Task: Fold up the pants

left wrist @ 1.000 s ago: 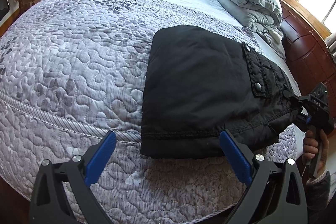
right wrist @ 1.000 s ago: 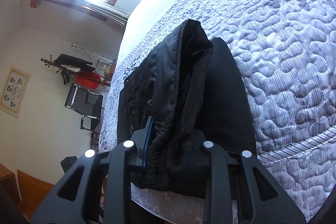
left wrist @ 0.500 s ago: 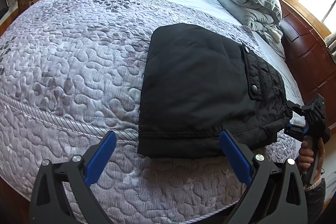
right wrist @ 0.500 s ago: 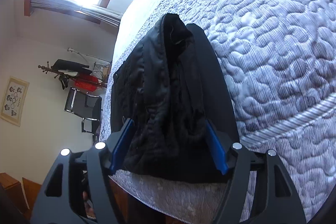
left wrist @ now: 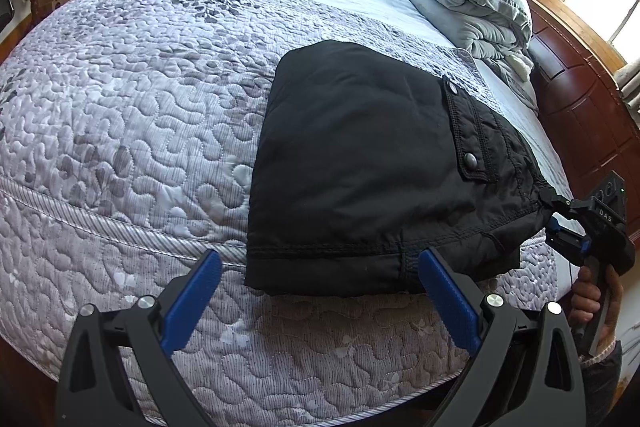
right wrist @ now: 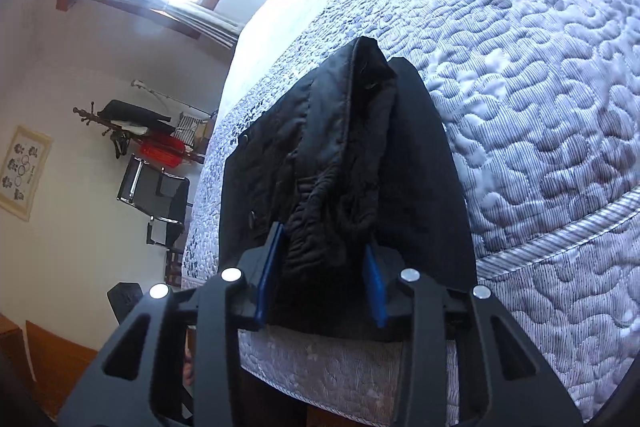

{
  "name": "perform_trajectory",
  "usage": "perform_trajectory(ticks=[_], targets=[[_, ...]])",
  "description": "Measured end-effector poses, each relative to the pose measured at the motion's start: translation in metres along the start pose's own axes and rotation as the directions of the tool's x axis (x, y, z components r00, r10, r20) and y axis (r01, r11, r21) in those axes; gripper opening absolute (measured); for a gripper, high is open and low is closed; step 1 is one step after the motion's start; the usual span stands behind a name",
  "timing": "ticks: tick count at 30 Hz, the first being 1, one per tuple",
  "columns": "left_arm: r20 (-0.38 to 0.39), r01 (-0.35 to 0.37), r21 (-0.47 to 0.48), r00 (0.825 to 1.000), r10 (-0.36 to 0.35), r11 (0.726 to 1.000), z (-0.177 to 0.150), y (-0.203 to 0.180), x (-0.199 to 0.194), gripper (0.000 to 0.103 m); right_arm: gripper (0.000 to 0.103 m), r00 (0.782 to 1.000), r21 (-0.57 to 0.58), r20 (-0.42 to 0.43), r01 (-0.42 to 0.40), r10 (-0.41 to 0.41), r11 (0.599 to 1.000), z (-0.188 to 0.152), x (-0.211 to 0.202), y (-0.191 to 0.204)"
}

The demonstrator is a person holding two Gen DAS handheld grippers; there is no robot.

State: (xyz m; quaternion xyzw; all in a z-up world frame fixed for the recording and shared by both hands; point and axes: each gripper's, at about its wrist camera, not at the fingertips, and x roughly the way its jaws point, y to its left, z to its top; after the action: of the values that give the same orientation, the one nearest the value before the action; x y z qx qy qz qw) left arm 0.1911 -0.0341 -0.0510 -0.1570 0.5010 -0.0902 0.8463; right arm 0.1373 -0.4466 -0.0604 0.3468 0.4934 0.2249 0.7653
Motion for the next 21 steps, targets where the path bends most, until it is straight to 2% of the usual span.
perform_trajectory(ticks=[4,8,15,17,19,21], targets=[[-0.002,-0.005,0.008,1.000,0.005,1.000,-0.001,-0.001,0.000,0.099,0.036,0.999,0.042,-0.027,0.029,-0.028,0.999,-0.006,0.005,-0.017],[-0.007,0.000,-0.005,1.000,0.000,1.000,-0.001,0.001,0.001,0.099,0.037,0.999,0.094,-0.035,0.015,-0.012,0.995,-0.017,0.013,-0.035],[0.008,-0.004,-0.015,1.000,0.005,1.000,0.004,0.005,-0.006,0.099,0.043,0.999,0.064,-0.030,0.014,-0.012,0.998,-0.016,0.006,-0.023],[0.026,-0.001,-0.018,1.000,0.001,1.000,0.007,0.003,-0.013,0.099,0.049,0.999,0.052,-0.027,0.024,-0.022,0.998,-0.015,0.000,-0.021],[0.058,-0.011,-0.001,0.998,0.011,1.000,0.010,-0.003,-0.023,0.099,0.069,1.000,0.051,-0.021,0.017,-0.016,0.999,-0.018,-0.005,-0.020],[0.089,-0.015,0.030,0.996,0.012,0.999,0.012,-0.012,-0.033,0.099,0.069,1.000,0.053,-0.016,0.015,-0.015,0.998,-0.019,-0.007,-0.020]])
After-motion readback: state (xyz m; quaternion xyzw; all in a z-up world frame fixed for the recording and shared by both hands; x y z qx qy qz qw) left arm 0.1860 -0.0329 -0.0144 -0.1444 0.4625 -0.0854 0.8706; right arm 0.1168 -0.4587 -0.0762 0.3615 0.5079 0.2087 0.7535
